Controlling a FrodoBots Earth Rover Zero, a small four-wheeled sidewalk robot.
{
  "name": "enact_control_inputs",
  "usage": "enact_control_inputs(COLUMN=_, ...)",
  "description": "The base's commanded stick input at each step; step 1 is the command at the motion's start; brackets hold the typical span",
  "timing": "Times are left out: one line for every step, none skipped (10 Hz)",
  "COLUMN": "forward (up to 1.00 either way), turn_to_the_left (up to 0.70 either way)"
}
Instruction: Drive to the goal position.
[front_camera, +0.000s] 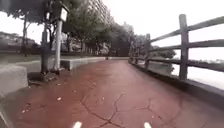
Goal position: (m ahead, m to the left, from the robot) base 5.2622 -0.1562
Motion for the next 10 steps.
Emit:
enact_control_inputs(forward=0.50, turn_to_the_left=0.00)
enact_control_inputs(forward=0.50, turn_to_the_left=0.00)
enact_control_inputs(forward=0.50, turn_to_the_left=0.00)
enact_control_inputs(forward=0.50, turn_to_the_left=0.00)
enact_control_inputs(forward=0.50, turn_to_the_left=0.00)
enact_control_inputs(forward=0.50, turn_to_the_left=0.00)
enact_control_inputs(forward=0.50, turn_to_the_left=0.00)
enact_control_inputs(forward=0.50, turn_to_the_left=0.00)
enact_control_inputs(forward=0.50, turn_to_the_left=0.00)
enact_control_inputs(forward=0.50, turn_to_the_left=0.00)
